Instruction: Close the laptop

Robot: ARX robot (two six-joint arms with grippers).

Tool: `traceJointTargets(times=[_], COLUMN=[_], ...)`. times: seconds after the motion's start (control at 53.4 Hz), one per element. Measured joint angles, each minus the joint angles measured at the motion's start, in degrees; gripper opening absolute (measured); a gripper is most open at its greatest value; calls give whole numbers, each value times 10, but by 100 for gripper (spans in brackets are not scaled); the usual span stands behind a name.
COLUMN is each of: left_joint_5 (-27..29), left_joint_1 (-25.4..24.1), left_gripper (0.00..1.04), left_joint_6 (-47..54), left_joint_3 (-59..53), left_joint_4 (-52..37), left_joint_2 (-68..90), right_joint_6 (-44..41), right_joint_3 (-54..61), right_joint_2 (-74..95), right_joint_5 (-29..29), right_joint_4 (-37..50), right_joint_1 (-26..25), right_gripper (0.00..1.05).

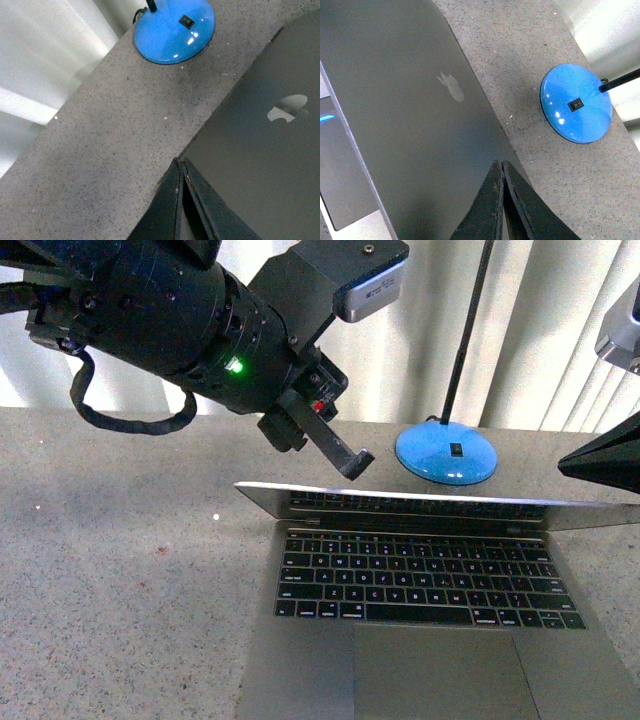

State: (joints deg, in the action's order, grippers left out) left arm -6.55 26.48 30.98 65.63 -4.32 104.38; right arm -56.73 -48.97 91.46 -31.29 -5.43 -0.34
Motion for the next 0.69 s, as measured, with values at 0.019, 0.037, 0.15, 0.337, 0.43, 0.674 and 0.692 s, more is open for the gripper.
traceJointTargets(times=[0.019, 0.037, 0.15, 0.337, 0.43, 0.674, 0.692], left_joint_5=[0, -1, -9, -12, -12, -24, -25], left_joint_1=[0, 0, 3, 7, 7, 7, 7], left_gripper=[4, 4, 4, 4, 4, 4, 4], left_joint_6=[0, 0, -4, -14, -19, -30, -31], left_joint_3=[-1, -3, -14, -33, -39, -49, -49], left_joint_4=[1, 3, 9, 7, 5, 0, 0], left_joint_2=[0, -1, -2, -2, -2, 0, 0], right_joint_6=[-2, -2, -6, -10, -13, -28, -28], right_joint_3=[1, 1, 4, 5, 7, 14, 14], right_joint_2=[0, 0, 0, 0, 2, 18, 19], right_joint_5=[0, 0, 1, 3, 4, 9, 9], right_joint_4=[0, -1, -1, -2, -2, -2, -2], right_joint_1=[0, 0, -1, 0, 2, 4, 4], right_gripper=[3, 3, 3, 3, 3, 3, 3])
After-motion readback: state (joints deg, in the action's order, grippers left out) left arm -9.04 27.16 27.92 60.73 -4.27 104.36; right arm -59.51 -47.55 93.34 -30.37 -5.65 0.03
